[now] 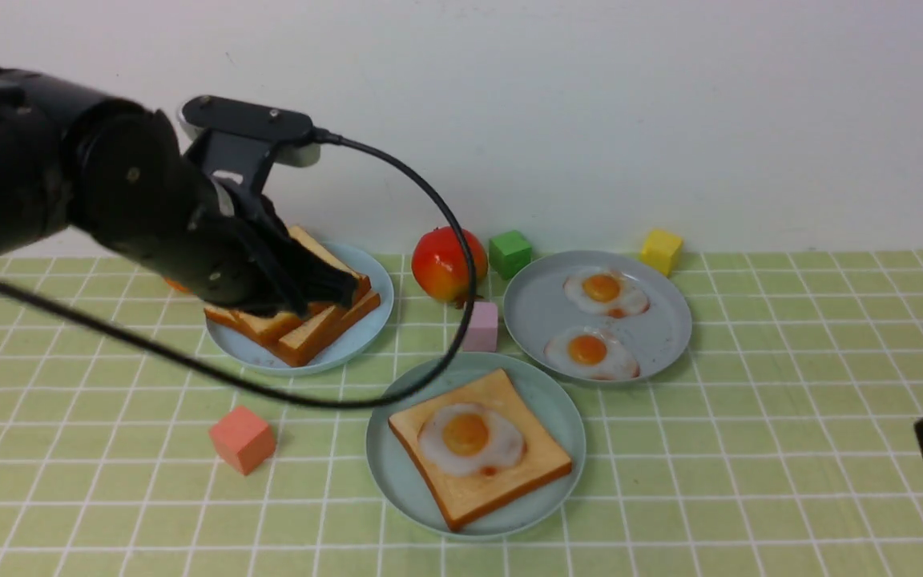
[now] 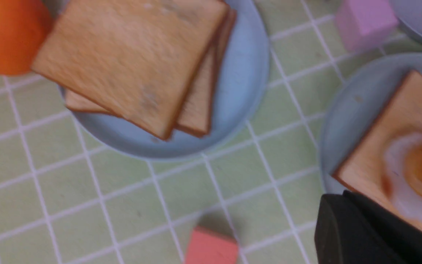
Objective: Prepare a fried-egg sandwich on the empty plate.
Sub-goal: Use the left arm to grab a slice of bread, then use the left arm to place a slice of bread on the fried egg in the middle
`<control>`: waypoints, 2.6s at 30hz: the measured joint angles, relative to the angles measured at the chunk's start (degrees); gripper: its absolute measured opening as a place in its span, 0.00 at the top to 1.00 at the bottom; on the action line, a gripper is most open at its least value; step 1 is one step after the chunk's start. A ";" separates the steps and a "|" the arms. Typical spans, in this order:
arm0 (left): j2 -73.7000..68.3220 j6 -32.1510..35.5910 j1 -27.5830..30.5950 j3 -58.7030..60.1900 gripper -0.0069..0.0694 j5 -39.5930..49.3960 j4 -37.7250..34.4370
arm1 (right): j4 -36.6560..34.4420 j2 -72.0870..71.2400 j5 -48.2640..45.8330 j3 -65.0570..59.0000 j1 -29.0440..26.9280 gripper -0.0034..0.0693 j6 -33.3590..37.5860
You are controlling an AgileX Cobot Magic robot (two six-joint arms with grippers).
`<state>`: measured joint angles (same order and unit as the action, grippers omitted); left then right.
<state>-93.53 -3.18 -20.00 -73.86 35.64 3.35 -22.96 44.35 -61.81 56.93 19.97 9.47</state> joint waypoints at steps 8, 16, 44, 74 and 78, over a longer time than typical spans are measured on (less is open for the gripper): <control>-12.97 11.17 3.08 -10.49 0.72 0.26 4.11 | 0.30 -2.61 1.66 -3.65 0.00 0.95 -0.12; -20.13 15.21 4.50 -13.62 0.41 -1.33 6.04 | 0.41 -2.61 2.02 -5.40 0.00 0.94 -0.17; -26.84 17.82 4.45 -14.56 0.65 -5.59 12.61 | -1.85 -2.61 2.55 -5.40 0.00 0.93 -0.24; -9.51 12.36 -24.25 -1.35 0.74 2.87 6.58 | 3.91 -11.13 -2.96 -5.40 0.00 0.91 -0.34; -10.54 11.67 -24.25 -1.35 0.74 2.51 7.48 | 3.91 -12.41 -3.22 -5.40 0.00 0.91 -0.34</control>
<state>-104.07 8.48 -44.25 -75.20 38.15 10.83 -19.05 31.94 -65.03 51.54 19.97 9.13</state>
